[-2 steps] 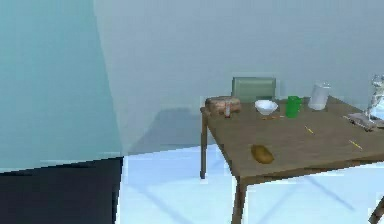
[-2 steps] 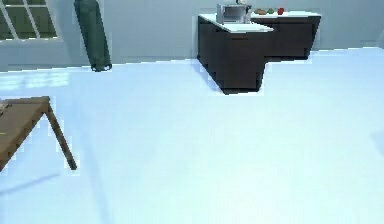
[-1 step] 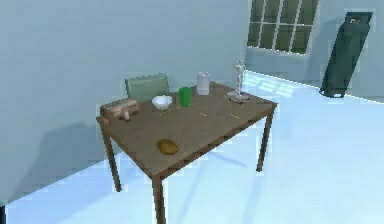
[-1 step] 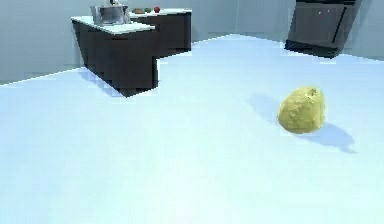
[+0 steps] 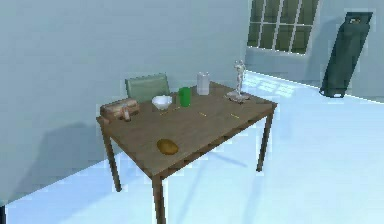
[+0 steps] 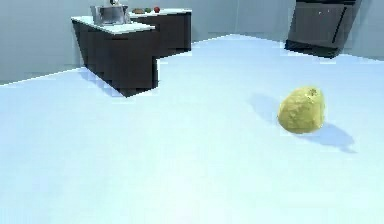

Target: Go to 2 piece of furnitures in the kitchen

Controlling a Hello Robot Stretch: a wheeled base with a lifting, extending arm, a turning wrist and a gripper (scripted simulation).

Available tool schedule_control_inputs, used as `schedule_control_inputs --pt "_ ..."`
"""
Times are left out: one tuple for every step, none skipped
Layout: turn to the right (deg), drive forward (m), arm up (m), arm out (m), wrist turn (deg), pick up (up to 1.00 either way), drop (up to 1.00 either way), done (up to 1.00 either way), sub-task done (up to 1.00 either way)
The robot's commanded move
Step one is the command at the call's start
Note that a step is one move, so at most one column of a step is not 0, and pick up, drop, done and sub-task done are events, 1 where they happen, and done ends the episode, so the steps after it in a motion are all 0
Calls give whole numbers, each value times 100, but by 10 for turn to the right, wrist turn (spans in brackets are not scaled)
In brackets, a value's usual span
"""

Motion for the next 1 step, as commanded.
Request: schedule_control_inputs --pt "-450 0 0 0 0 0 0 0 0"
